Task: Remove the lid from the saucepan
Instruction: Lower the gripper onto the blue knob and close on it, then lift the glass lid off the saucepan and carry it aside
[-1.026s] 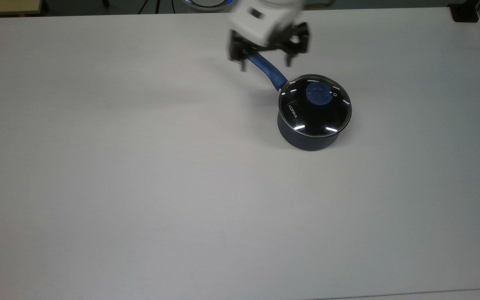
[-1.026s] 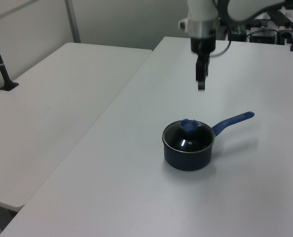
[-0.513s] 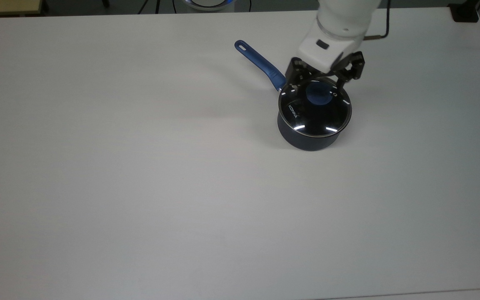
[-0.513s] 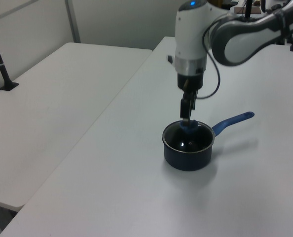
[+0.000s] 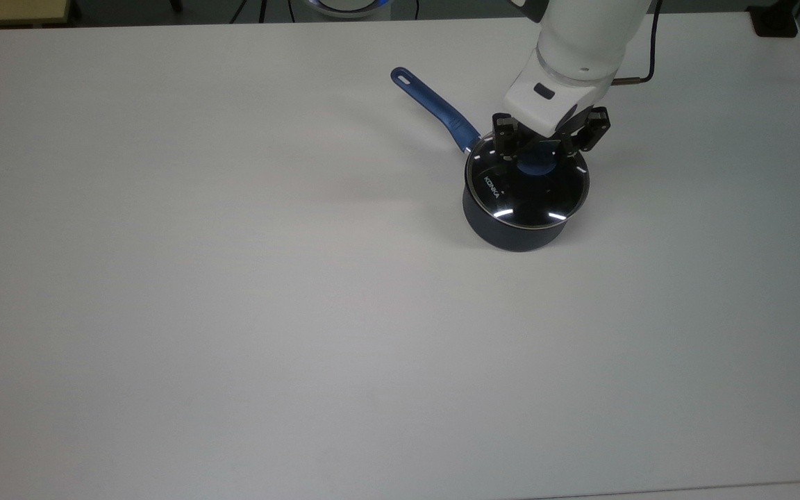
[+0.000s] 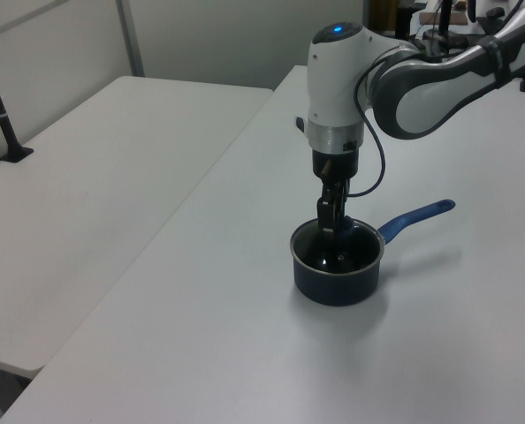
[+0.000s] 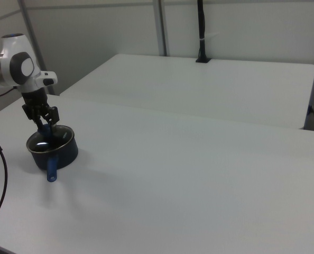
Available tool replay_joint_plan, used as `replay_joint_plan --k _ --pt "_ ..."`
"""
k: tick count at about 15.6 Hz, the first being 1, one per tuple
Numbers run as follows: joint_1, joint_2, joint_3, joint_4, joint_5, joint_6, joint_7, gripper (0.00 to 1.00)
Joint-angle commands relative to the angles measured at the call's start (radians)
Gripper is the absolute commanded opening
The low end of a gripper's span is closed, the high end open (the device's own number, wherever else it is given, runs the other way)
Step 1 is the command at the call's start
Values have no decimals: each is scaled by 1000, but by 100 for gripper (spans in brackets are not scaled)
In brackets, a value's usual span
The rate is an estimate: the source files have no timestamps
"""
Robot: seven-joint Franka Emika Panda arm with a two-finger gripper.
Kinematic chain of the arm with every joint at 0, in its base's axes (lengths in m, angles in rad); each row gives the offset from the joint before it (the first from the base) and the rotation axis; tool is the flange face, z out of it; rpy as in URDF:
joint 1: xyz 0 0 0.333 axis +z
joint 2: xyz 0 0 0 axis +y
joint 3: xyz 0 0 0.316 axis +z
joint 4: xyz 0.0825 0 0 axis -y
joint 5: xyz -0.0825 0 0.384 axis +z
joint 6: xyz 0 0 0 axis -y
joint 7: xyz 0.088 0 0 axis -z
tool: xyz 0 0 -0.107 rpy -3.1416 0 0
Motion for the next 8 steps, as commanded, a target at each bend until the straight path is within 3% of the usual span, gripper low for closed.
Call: replay_joint_plan --k 1,8 --pt "13 1 -10 13 -3 0 -5 48" --pt "-17 -60 -12 16 -5 -22 -37 48"
